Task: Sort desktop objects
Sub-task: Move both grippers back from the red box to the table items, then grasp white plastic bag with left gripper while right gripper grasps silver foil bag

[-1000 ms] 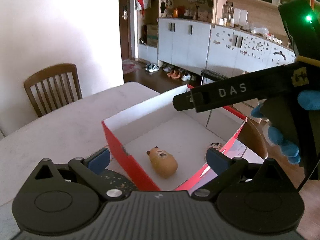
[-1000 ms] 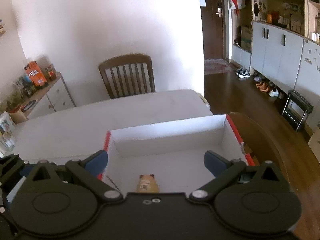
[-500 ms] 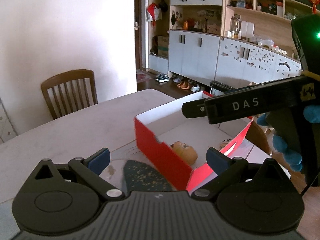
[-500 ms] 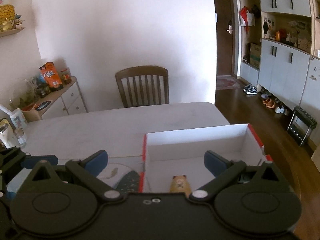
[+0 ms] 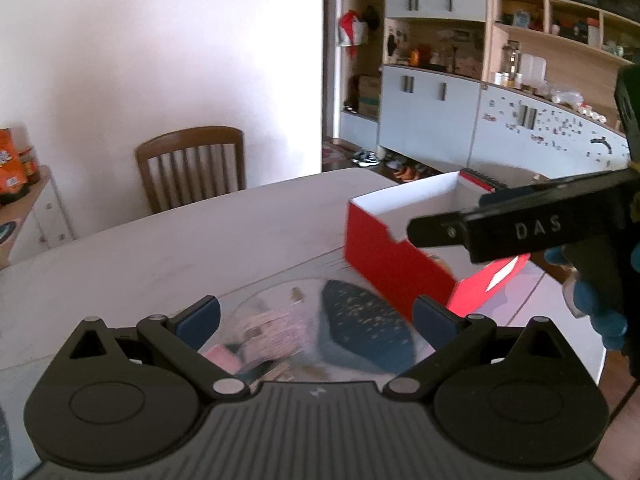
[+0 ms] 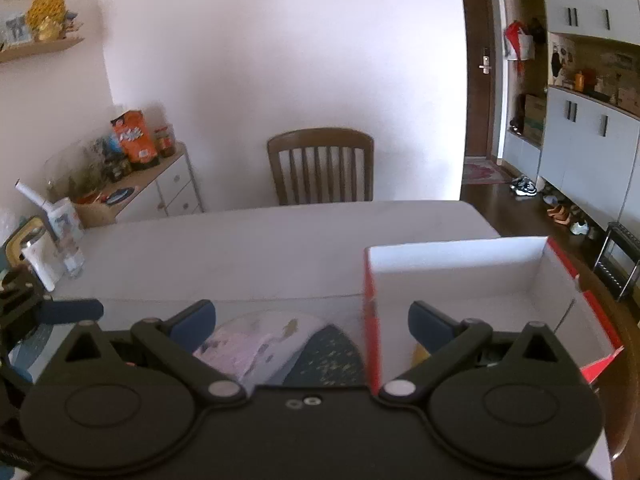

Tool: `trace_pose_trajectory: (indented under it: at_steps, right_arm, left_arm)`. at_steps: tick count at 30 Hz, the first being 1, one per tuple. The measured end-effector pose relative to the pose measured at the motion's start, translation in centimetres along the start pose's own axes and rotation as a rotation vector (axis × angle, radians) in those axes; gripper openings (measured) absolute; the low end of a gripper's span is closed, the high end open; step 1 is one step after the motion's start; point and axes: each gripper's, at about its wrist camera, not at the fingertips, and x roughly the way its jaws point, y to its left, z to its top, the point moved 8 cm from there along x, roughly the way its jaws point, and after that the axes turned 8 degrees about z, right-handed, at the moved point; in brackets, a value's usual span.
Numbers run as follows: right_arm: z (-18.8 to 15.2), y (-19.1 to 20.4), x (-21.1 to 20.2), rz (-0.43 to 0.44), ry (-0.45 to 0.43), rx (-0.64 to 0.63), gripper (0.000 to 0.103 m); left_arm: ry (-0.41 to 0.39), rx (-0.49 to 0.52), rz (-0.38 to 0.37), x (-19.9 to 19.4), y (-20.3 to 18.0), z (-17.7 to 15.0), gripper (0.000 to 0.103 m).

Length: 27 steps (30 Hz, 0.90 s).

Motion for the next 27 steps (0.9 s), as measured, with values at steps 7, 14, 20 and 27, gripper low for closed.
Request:
trace_pose_trajectory:
  at_steps: [7, 14, 20, 27]
  right_arm:
    - [-2.2, 3.4, 1.0, 0.005, 0.026, -0.014, 0.103]
    - [-4.3, 5.9, 2.0, 0.006, 0.053, -0.025, 0.103]
    - [-5.9, 7.8, 3.3, 0.000, 0.076, -0.024, 0.102]
    - [-8.0, 9.7, 4.8, -0.011, 0.102, -0.045, 0.101]
  left_arm:
    - [0.015, -0.036, 0.049, -1.1, 3.8, -2.8, 0.103]
    - [0.034, -0.053, 0.097, -2.0, 6.9, -5.5, 0.103]
    - [0.051, -0.066, 0.109, -2.1, 8.3, -7.6, 0.103]
    - [0.070, -0.060, 0.124, -1.8, 9.7, -10.4, 0.103]
